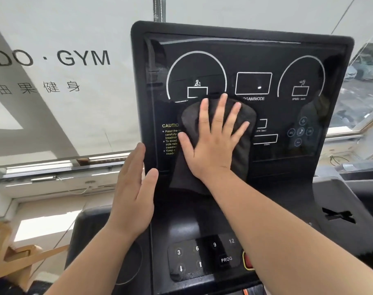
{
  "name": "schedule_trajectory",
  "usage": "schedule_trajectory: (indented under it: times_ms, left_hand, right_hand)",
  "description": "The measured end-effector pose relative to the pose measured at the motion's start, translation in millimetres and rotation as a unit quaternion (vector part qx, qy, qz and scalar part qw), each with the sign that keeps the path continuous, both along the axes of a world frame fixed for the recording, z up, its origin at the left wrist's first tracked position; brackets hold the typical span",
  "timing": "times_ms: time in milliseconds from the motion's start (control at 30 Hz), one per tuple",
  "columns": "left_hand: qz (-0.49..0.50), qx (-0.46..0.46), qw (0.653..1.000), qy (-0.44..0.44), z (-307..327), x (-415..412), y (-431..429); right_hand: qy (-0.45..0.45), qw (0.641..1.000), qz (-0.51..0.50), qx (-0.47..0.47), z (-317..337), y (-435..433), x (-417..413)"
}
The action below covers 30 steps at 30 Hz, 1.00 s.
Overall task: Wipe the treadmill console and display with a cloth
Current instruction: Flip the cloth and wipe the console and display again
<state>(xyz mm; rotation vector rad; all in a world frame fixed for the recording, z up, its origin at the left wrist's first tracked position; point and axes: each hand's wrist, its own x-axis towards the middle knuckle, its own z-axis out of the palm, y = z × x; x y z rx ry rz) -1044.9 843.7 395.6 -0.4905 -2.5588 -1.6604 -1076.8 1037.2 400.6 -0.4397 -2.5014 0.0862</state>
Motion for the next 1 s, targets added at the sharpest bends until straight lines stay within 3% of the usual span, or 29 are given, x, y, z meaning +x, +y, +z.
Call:
schedule_trajectory:
  times_ms: [67, 167, 333, 433, 533, 667, 867, 1000]
  left_hand:
    - [0.015, -0.020, 0.999, 0.026, -4, -1, 0]
    - [0.043, -0.105, 0.985, 0.131, -12, 2, 5]
    - [0.049, -0.215, 0.951, 0.219, -23, 11, 24]
    - [0.054, -0.243, 0.942, 0.223, -29, 13, 30]
    - [0.044, -0.262, 0.940, 0.212, -33, 15, 29]
    - [0.045, -0.272, 0.940, 0.200, -33, 17, 29]
    - [0.090, -0.291, 0.939, 0.161, -34, 30, 43]
    - [0.039, -0.303, 0.926, 0.223, -42, 42, 72]
  right_hand:
    - [-0.019, 0.996, 0.059, 0.056, -5, -30, -1]
    - [-0.052, 0.987, 0.118, 0.100, -16, -41, 6]
    - [-0.037, 0.965, 0.187, 0.179, -34, 28, 33]
    - [-0.033, 0.981, 0.106, 0.162, -34, 93, 49]
    - [-0.041, 0.998, -0.040, 0.040, -25, 136, 56]
    - [-0.019, 0.991, -0.112, -0.077, -13, 107, 42]
    - [-0.046, 0.999, 0.005, 0.004, -28, 30, 34]
    - [-0.047, 0.989, 0.113, 0.086, -43, 46, 47]
